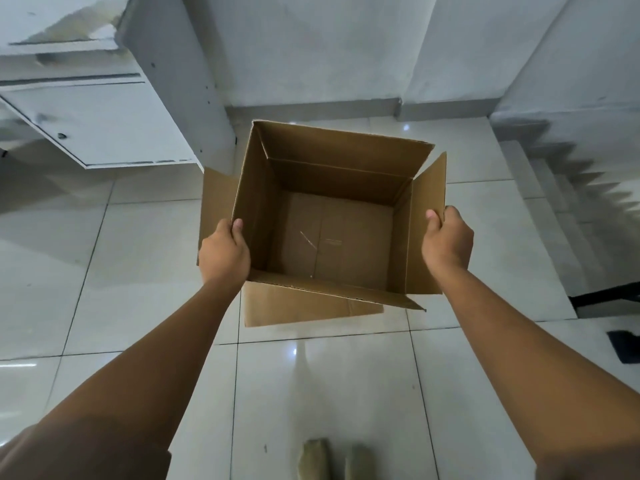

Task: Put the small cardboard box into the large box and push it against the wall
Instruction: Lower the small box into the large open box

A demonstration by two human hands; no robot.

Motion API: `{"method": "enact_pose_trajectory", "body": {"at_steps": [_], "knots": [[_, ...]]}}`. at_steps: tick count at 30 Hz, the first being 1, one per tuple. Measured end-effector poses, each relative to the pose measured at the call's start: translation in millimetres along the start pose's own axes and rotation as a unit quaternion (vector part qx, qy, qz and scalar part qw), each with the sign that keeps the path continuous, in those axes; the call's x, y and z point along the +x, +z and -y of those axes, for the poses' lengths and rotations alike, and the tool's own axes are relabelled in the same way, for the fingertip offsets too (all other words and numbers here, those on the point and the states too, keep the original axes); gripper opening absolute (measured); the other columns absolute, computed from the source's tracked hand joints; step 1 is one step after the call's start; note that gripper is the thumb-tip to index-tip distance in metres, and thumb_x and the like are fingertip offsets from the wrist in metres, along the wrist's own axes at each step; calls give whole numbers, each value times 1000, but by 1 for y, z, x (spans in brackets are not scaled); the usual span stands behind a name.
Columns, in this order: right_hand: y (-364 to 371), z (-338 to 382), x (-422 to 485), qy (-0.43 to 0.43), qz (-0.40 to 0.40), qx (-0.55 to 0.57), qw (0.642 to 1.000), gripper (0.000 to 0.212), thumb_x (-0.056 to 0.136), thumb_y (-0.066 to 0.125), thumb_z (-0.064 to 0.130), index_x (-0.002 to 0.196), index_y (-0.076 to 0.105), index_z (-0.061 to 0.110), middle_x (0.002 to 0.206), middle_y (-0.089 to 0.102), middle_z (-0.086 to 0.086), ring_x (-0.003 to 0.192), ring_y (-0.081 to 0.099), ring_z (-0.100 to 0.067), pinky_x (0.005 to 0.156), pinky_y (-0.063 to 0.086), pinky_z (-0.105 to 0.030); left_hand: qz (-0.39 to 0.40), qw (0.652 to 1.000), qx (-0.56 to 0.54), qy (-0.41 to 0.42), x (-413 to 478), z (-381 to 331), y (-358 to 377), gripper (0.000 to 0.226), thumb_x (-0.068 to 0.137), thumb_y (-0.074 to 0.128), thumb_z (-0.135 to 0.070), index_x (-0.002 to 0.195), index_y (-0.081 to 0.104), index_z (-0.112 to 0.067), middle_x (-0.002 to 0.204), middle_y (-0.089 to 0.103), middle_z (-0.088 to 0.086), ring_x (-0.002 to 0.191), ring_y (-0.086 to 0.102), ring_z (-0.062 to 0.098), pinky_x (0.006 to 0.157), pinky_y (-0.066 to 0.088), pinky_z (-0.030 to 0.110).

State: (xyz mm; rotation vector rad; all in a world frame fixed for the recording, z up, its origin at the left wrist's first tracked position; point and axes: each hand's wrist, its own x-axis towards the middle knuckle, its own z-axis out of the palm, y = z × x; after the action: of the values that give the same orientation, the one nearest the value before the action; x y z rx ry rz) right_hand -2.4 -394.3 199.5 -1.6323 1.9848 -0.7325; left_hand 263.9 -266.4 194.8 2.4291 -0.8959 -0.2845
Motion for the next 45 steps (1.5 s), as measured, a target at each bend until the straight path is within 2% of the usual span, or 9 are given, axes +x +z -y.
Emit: {"method": "enact_pose_trajectory", "body": {"at_steps": [5, 9, 15, 21, 27, 30, 36, 40, 45], "knots": [[55, 10, 41, -12, 29, -3, 999, 27, 96, 44, 27, 97, 57, 3, 96, 66, -19, 87, 65, -32, 65, 40, -27, 16, 999, -4, -47, 41, 12, 33, 41, 99, 30, -35, 109, 56, -4, 79, 61, 12, 68, 61, 27, 65, 53, 38], [88, 31, 85, -21, 45, -34, 998, 25, 96, 44, 25, 95, 57, 3, 95, 63, -18, 92, 63, -34, 64, 39, -28, -12, 999, 24, -26, 81, 4, 53, 40, 99, 35, -31, 99, 60, 0, 67, 50, 3, 54, 42, 12, 59, 37, 33], [123, 62, 132, -52, 73, -57, 994, 25, 97, 44, 23, 109, 54, 4, 110, 63, -17, 100, 61, -33, 68, 41, -30, -22, 999, 31, -35, 128, 15, 67, 39, 100, 32, -25, 109, 57, 3, 95, 66, 23, 87, 61, 37, 66, 41, 37], [161, 52, 130, -75, 97, -62, 990, 20, 97, 43, 25, 93, 52, 7, 82, 51, -7, 77, 55, -24, 56, 36, -28, -1, 997, 23, -69, 129, 48, 89, 38, 100, 32, -27, 109, 56, 2, 86, 63, 18, 71, 54, 24, 63, 43, 36], [205, 4, 124, -57, 130, -60, 988, 21, 97, 42, 27, 82, 46, 12, 64, 41, 4, 56, 42, -9, 46, 28, -21, 51, 992, 3, -114, 122, 95, 125, 35, 100, 32, -24, 109, 53, 3, 87, 59, 18, 77, 58, 30, 65, 42, 38], [231, -23, 125, -55, 140, -61, 987, 18, 97, 41, 25, 85, 47, 12, 67, 43, 3, 61, 44, -13, 47, 29, -21, 50, 992, -6, -112, 125, 116, 151, 33, 99, 34, -21, 108, 53, 5, 103, 60, 24, 94, 57, 36, 76, 43, 39], [267, -69, 138, -67, 96, -83, 990, 16, 94, 48, 23, 95, 52, 8, 77, 52, -2, 73, 50, -21, 55, 37, -27, 6, 995, -2, -101, 133, 153, 193, 22, 96, 41, -12, 114, 44, -1, 106, 64, 24, 91, 62, 39, 67, 44, 38], [285, -83, 142, -78, 67, -92, 990, 18, 91, 55, 20, 105, 54, 8, 96, 63, -11, 81, 57, -24, 63, 42, -30, -12, 998, 49, -28, 134, 162, 210, 33, 90, 52, -9, 121, 43, -8, 114, 61, 20, 96, 62, 37, 71, 50, 44], [294, -99, 135, -105, 50, -95, 989, 15, 88, 56, 3, 102, 59, 4, 104, 65, -17, 93, 62, -30, 70, 43, -27, 8, 995, 104, -11, 134, 167, 217, 32, 86, 57, -9, 118, 51, -11, 119, 56, 16, 102, 57, 35, 77, 52, 50]]}}
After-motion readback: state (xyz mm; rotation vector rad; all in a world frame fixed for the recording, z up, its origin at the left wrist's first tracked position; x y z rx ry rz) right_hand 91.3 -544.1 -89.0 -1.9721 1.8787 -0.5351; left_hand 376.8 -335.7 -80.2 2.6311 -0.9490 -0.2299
